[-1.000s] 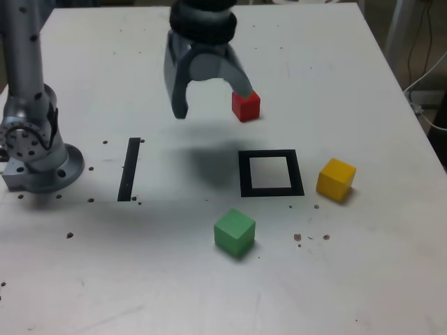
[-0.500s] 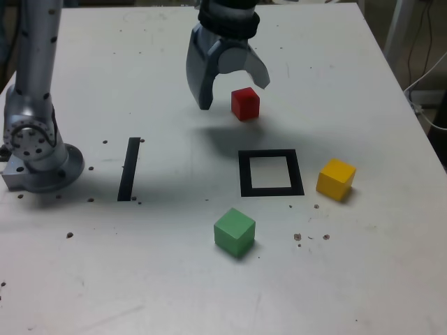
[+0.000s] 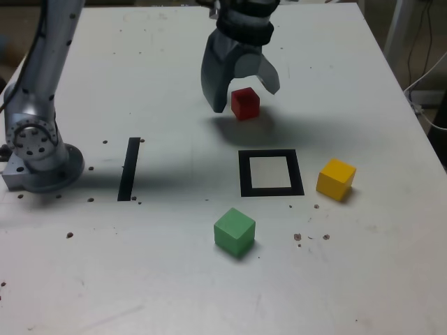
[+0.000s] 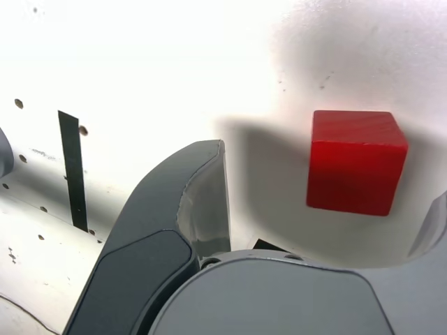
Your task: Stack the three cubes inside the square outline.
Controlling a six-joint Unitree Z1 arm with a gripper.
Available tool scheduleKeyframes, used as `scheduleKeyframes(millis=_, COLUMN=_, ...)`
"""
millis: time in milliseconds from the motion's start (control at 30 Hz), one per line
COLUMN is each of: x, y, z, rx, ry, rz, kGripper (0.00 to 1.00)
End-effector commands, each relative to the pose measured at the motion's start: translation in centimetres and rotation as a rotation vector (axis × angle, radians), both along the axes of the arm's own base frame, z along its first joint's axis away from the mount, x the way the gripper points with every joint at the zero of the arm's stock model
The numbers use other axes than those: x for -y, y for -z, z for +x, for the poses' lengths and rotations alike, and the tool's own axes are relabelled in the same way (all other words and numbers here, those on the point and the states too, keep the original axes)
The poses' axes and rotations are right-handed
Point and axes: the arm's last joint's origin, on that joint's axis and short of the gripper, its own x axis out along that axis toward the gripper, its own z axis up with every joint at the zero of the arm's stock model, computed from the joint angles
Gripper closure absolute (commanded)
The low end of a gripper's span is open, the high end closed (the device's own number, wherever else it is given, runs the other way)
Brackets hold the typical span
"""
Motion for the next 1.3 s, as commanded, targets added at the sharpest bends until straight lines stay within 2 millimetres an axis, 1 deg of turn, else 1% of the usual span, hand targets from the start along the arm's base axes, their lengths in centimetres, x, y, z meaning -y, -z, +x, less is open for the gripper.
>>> scheduleKeyframes(millis=0, x=-0.3, y=0.4, z=0.2, rx=-0.01, ry=-0.002, rz=-0.012, kGripper=0.03)
scheduleKeyframes(millis=200, x=-1.3, y=1.3, z=1.0, rx=-0.022, ry=-0.006, rz=-0.057, kGripper=0.09)
scheduleKeyframes(millis=367, x=-2.4, y=1.6, z=1.1, rx=-0.033, ry=-0.016, rz=-0.076, kGripper=0.19)
scheduleKeyframes(millis=500, x=-2.9, y=1.9, z=1.2, rx=-0.042, ry=-0.023, rz=-0.082, kGripper=0.34)
scheduleKeyframes(millis=700, x=-3.2, y=2.2, z=1.6, rx=-0.039, ry=-0.02, rz=-0.079, kGripper=0.61)
scheduleKeyframes(millis=767, x=-3.3, y=2.2, z=1.7, rx=-0.036, ry=-0.017, rz=-0.076, kGripper=0.67)
scheduleKeyframes(millis=833, x=-3.3, y=2.2, z=1.7, rx=-0.036, ry=-0.015, rz=-0.075, kGripper=0.7)
scheduleKeyframes(millis=1267, x=-3.3, y=2.4, z=1.8, rx=-0.042, ry=-0.011, rz=-0.075, kGripper=0.7)
